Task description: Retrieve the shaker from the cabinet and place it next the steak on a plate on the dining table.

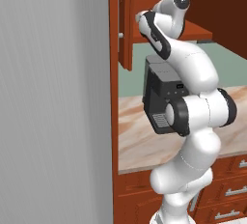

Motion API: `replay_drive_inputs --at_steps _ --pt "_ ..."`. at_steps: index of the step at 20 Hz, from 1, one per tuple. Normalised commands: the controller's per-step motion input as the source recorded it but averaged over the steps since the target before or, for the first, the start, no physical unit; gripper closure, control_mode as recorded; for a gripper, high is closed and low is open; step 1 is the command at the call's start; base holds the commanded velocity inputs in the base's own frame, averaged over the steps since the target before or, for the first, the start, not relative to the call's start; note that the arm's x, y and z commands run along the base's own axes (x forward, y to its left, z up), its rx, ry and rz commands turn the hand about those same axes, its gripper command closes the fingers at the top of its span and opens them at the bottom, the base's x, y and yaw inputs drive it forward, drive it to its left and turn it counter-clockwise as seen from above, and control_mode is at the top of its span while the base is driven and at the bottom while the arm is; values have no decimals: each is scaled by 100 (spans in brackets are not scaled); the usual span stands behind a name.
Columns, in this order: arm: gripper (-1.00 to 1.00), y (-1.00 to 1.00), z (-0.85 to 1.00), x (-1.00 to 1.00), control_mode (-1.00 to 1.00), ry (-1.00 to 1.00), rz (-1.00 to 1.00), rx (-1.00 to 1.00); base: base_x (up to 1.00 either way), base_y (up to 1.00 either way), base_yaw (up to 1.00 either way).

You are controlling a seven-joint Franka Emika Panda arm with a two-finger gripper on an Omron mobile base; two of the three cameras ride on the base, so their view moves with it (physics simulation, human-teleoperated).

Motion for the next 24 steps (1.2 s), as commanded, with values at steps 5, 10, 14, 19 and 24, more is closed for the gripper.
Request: replay_drive_inputs --at_steps 5,10,14,19,24 --pt "100 0 -15 0 -100 0 0 0 0 0 0" --pt "100 0 0 -28 -100 0 0 0 0 0 0" --pt "100 0 0 -93 -100 -5 5 0 0 0 0" --pt "100 0 1 -100 -100 -7 2 0 0 0 0" --pt "100 -1 0 -100 -100 0 0 0 0 0 0"
